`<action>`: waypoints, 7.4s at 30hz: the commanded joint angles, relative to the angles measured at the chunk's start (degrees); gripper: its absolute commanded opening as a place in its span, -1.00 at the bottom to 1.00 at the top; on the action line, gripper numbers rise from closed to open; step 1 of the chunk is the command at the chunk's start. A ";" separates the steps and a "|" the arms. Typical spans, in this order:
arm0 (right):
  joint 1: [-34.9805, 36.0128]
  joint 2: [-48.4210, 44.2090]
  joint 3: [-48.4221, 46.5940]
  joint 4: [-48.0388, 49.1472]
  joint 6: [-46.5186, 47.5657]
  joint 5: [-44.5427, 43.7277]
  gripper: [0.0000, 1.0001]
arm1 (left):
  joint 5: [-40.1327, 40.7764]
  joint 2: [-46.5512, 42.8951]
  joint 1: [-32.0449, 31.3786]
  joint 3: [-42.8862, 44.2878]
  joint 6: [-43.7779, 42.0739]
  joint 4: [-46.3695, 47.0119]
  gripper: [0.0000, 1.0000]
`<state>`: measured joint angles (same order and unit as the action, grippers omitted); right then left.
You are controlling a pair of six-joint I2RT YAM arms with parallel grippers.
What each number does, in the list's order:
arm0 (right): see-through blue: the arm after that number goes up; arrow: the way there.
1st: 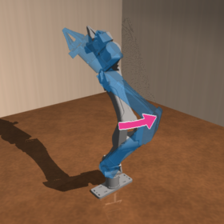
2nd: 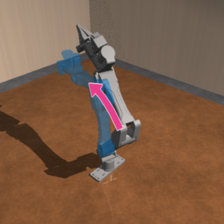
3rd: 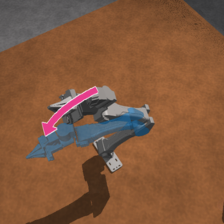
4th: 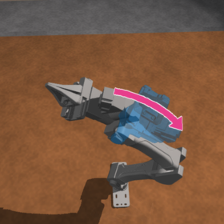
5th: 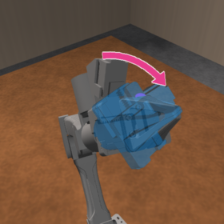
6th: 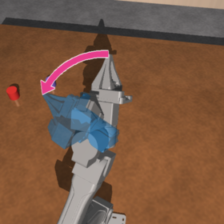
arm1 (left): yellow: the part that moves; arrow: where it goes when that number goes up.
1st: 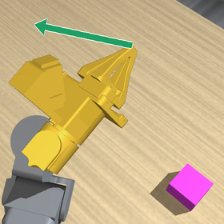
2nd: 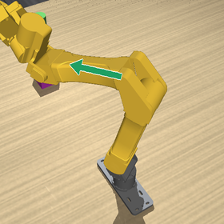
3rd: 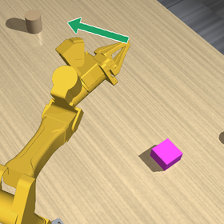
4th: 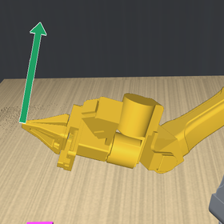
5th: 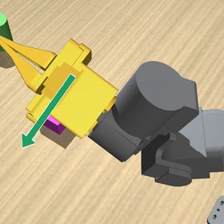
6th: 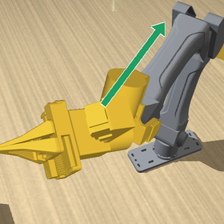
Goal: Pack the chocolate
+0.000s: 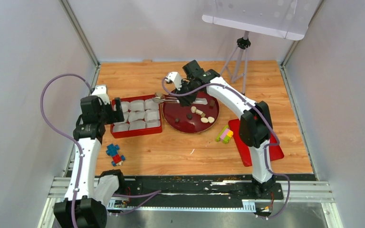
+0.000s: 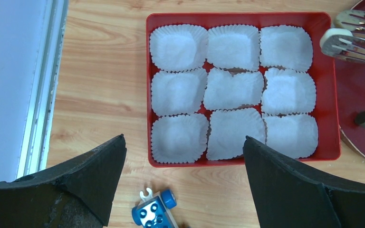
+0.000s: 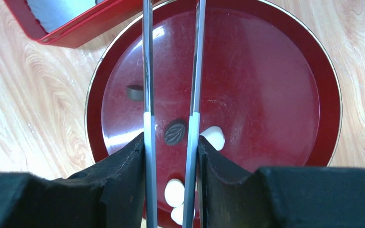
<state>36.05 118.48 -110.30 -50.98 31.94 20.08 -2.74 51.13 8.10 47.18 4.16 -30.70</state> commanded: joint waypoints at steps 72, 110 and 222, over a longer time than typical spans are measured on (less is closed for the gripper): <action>-0.21 -20.74 13.63 0.98 2.11 -4.79 -0.40 | -19.78 3.96 -1.20 0.87 -0.44 11.30 1.00; -10.48 -12.91 18.36 -4.18 5.70 -10.78 -0.17 | -17.70 6.39 -6.43 2.62 -6.27 5.24 1.00; -4.16 -22.91 25.46 -4.27 6.70 -9.57 -0.28 | -8.65 4.80 -0.21 4.35 -4.96 4.81 1.00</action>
<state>31.68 95.59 -82.65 -56.71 38.72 10.70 -10.66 56.07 7.33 51.13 -1.58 -27.62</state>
